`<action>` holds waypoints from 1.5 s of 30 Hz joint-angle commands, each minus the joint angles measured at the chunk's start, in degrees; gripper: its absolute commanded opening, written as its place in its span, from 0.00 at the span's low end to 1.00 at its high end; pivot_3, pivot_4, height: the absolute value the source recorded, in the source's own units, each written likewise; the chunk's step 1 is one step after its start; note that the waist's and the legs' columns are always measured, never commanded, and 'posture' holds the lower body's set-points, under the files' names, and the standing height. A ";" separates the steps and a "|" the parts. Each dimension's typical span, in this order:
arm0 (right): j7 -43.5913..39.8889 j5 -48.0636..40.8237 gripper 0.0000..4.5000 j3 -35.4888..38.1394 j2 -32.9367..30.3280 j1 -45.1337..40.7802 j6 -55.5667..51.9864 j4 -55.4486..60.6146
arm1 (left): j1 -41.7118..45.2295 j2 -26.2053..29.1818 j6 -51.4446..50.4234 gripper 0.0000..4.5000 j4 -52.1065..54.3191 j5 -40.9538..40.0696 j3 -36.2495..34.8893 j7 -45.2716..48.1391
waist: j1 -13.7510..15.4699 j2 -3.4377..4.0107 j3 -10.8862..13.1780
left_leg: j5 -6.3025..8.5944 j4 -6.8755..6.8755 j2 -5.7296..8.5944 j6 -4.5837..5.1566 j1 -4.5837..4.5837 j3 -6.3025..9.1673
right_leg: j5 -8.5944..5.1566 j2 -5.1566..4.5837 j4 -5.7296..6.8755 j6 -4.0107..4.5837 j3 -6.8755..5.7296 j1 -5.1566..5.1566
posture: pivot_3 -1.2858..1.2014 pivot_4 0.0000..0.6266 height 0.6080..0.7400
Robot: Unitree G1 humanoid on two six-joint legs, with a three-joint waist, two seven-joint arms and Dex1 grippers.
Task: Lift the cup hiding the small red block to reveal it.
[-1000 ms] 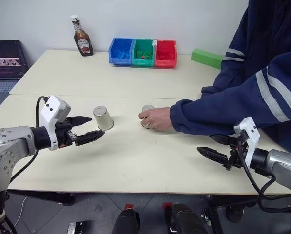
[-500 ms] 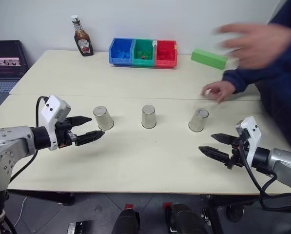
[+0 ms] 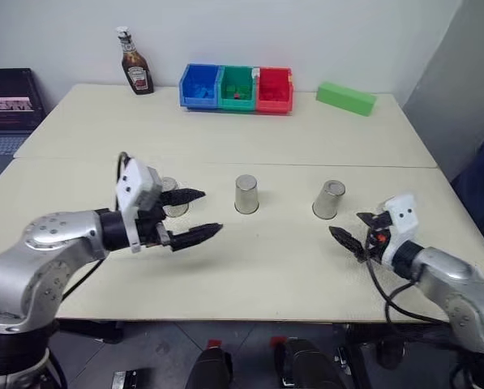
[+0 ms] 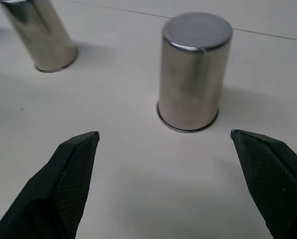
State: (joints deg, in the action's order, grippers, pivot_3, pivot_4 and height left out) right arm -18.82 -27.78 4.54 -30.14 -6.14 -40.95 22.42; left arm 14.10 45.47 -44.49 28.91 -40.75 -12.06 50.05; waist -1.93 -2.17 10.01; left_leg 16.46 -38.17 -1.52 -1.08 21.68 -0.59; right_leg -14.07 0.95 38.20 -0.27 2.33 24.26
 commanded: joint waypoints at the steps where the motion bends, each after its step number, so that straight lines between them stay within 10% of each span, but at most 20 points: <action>1: 1.45 5.23 1.00 -1.75 3.49 -4.43 7.53 -4.74 | -0.45 -0.55 1.59 0.99 2.76 -0.19 0.48 -1.22 | -0.10 0.01 0.01 | 0.00 0.00 -0.01 -0.01 -0.04 -0.01 | 0.00 0.02 0.04 0.00 0.01 0.00 | 0.52 0.24 1.00; 16: -0.06 15.15 1.00 -4.22 12.95 -18.51 25.52 -33.01 | 1.08 -1.88 4.69 0.99 -0.02 1.84 5.22 -1.20 | 0.07 0.01 0.01 | -0.01 -0.13 0.04 -0.01 -0.33 -0.08 | -0.03 0.03 0.51 0.06 0.11 -0.08 | 0.52 0.24 1.00; 22: -0.60 15.79 0.72 -3.11 13.22 -18.89 29.01 -34.92 | 1.52 -1.55 5.84 1.00 -1.20 2.91 5.40 -0.65 | 0.07 0.02 0.01 | -0.01 -0.13 0.05 -0.01 -0.32 -0.09 | -0.03 0.03 0.52 0.07 0.12 -0.08 | 0.52 0.24 1.00; 37: 5.21 14.05 0.61 0.62 10.54 -11.50 10.74 -3.69 | -0.16 -2.12 6.15 1.00 -0.40 3.16 6.40 -0.68 | 0.15 0.06 0.04 | -0.01 -0.06 0.04 -0.02 -0.23 -0.03 | -0.05 0.01 0.52 0.08 0.09 0.02 | 0.52 0.24 1.00; 45: 7.97 14.74 0.61 3.29 12.96 -6.65 9.50 -5.52 | -0.60 -2.16 5.77 1.00 -0.08 2.71 7.14 -0.26 | -0.07 0.06 0.04 | -0.02 -0.10 0.05 -0.02 -0.29 -0.09 | -0.05 0.00 0.49 0.07 0.12 -0.04 | 0.52 0.24 1.00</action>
State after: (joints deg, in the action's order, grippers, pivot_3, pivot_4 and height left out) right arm -11.83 -12.84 6.42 -17.71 -11.90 -32.86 16.74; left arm 12.89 43.10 -39.36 26.96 -37.46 -4.66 49.46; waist -2.00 -2.12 10.05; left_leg 16.45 -38.27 -1.49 -1.09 21.34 -0.73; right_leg -14.12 0.96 38.71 -0.20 2.49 24.21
